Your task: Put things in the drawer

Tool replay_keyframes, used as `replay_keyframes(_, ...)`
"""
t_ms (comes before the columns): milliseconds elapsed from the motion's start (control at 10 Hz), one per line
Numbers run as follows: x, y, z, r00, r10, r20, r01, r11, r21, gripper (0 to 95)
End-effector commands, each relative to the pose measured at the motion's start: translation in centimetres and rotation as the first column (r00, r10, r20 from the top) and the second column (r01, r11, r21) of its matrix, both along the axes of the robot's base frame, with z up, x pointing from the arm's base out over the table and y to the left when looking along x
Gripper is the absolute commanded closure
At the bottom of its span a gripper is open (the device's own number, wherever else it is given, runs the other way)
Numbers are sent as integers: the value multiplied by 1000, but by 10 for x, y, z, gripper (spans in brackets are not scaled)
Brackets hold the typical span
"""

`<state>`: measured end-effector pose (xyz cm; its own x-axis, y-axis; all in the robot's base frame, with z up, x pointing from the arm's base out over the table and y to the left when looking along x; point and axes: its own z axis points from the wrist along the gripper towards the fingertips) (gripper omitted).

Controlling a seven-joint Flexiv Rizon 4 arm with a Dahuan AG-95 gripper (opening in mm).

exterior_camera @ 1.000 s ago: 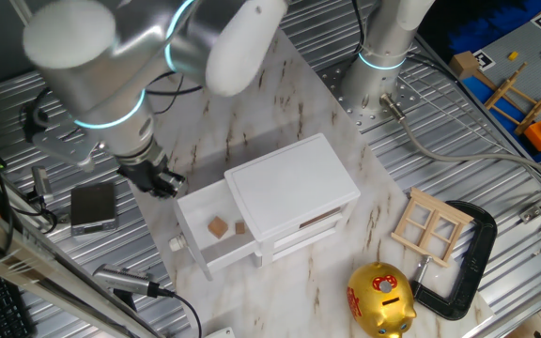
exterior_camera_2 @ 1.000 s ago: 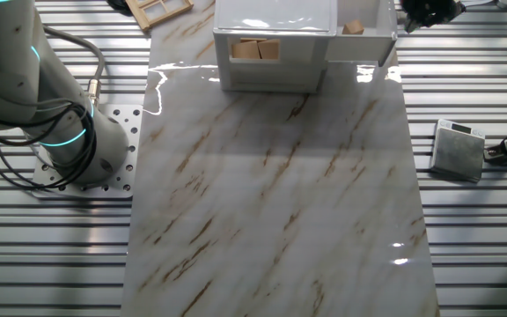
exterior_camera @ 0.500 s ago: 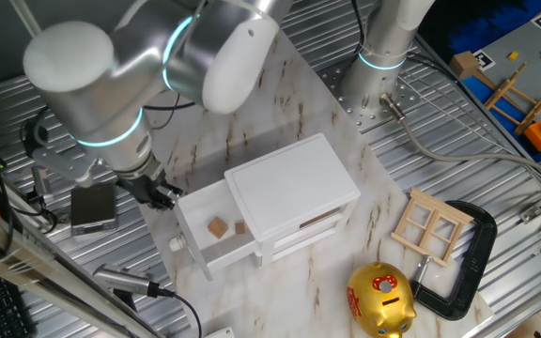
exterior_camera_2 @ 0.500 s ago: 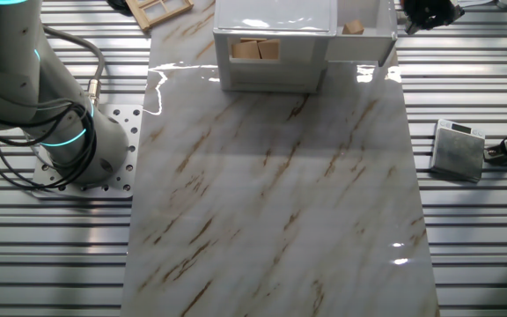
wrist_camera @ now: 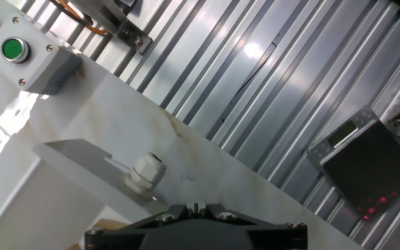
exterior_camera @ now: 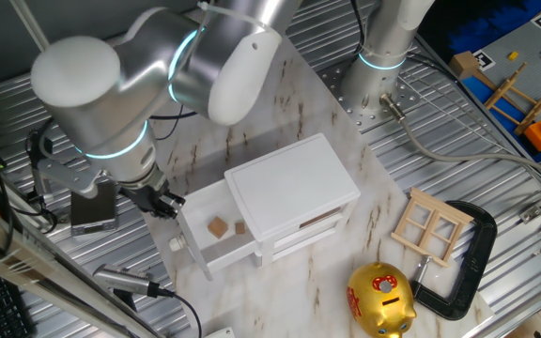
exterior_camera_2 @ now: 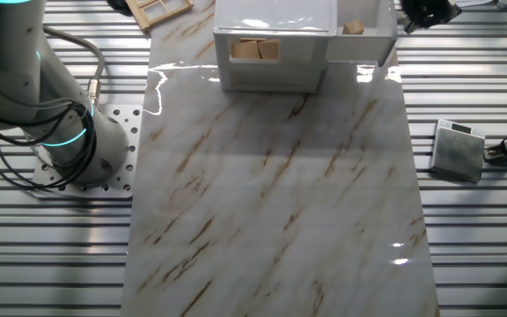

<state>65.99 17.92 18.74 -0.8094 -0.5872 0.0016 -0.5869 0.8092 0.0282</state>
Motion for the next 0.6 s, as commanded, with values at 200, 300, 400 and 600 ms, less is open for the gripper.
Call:
replay_keyframes(200, -2, 3, -3, 1000, -1, 1, 1, 1000, 1, 950)
replay_keyframes(300, -4, 3, -5, 1000, -1, 2, 1, 1000, 1, 950)
replay_keyframes(400, -6, 2, -6, 1000, -2, 3, 2, 1000, 3, 950)
replay_keyframes(600, -12, 2, -8, 1000, 0, 5, 0, 1000, 5, 950)
